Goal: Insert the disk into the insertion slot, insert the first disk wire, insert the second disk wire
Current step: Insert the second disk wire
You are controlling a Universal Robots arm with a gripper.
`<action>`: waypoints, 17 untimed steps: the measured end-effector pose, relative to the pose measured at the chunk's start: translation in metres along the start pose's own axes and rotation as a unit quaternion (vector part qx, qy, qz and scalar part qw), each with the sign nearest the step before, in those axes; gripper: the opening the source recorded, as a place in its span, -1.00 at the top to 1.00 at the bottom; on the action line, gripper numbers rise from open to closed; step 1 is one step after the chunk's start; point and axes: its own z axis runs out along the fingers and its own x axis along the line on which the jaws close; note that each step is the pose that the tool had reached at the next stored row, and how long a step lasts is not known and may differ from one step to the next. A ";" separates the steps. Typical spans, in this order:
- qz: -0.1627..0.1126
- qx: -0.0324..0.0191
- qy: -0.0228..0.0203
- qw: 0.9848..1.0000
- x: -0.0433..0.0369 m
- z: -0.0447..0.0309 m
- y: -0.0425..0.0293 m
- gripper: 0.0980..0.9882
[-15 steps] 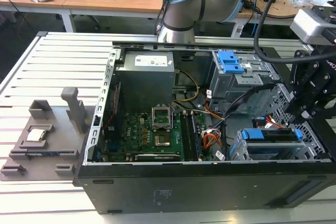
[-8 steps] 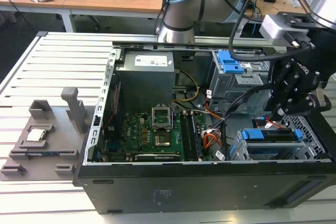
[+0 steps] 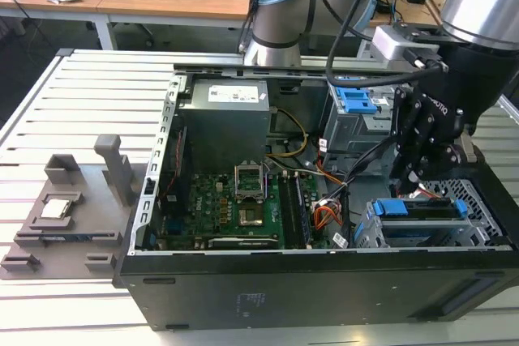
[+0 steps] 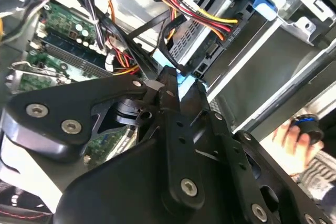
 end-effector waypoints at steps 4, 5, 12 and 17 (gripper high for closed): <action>-0.023 0.003 0.009 1.000 -0.0058 0.0032 -0.0002 0.54; -0.028 0.003 0.009 1.000 -0.0066 0.0051 -0.0003 0.54; -0.031 0.003 0.019 0.999 -0.0068 0.0063 -0.0002 0.58; -0.031 0.002 0.024 0.999 -0.0068 0.0063 -0.0002 0.89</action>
